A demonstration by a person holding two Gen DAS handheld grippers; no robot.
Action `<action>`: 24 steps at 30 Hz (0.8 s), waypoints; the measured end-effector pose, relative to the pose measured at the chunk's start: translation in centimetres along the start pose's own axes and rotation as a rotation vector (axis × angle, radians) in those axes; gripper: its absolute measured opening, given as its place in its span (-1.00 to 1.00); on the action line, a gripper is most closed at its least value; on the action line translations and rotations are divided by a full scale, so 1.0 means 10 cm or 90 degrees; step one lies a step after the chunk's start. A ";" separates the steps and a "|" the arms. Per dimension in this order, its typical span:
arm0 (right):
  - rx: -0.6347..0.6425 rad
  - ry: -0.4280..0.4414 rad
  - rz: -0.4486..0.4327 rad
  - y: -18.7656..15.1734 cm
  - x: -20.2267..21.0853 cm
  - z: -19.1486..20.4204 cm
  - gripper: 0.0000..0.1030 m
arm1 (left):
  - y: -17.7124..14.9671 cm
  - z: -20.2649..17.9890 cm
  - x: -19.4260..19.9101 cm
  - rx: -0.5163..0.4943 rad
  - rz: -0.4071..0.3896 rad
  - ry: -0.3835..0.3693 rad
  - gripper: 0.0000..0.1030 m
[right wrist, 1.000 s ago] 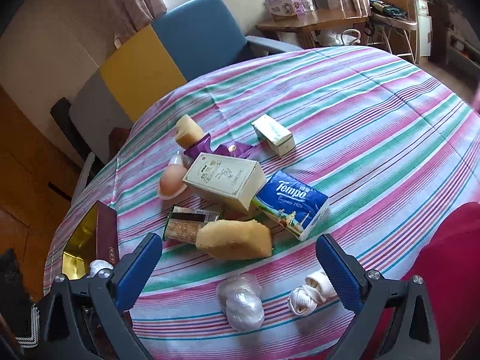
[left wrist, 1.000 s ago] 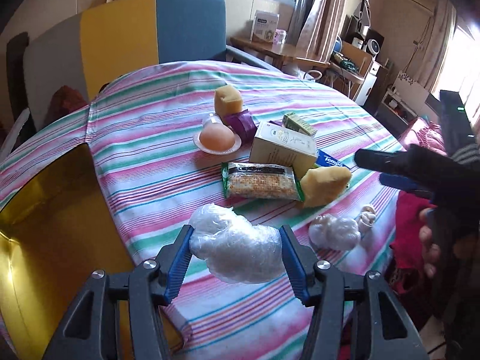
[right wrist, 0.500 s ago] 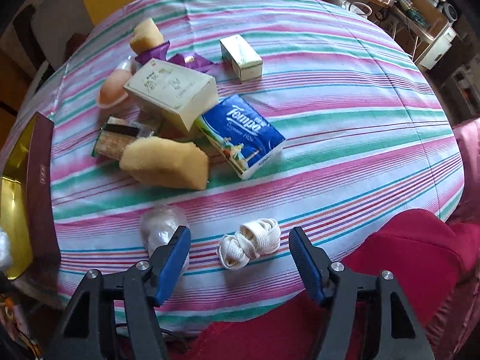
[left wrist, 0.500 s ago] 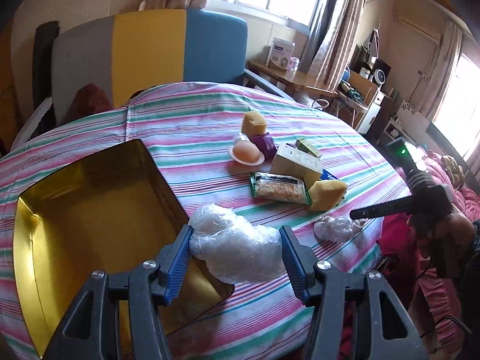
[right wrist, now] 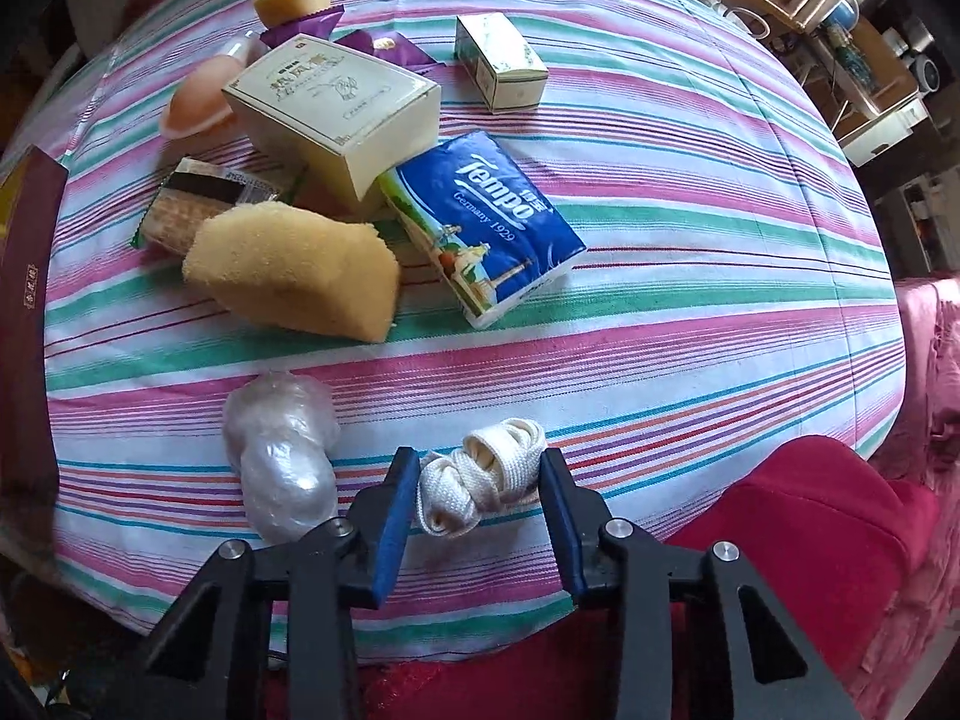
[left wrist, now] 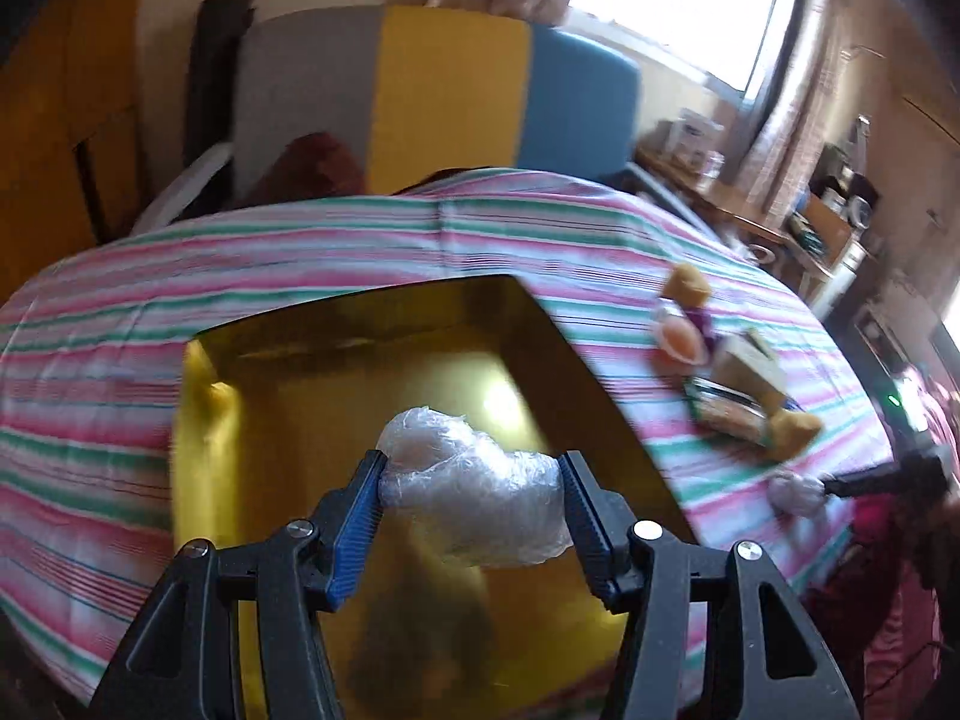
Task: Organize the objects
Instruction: 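Carry the plastic-wrapped bundle into the gold tray and open the left tool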
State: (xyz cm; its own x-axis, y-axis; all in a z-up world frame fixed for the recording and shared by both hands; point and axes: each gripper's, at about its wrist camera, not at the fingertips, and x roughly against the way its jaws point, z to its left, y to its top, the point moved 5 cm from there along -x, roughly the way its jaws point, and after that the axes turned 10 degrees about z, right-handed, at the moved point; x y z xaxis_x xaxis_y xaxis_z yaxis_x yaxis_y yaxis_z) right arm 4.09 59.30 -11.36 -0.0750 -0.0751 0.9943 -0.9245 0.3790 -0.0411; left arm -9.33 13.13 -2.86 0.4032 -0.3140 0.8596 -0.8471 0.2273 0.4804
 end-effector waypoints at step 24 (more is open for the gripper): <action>-0.007 0.015 -0.044 -0.22 0.08 -0.07 -0.22 | 0.67 1.06 -0.95 0.059 0.071 0.125 0.15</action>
State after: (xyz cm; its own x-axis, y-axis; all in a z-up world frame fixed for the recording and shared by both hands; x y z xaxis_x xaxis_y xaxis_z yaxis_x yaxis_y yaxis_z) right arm 6.36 59.08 -10.37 -0.0023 -0.0800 0.9968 -0.9231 0.3834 0.0287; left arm -22.52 7.84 -9.62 0.3572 -0.1039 0.9282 -0.9148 0.1615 0.3702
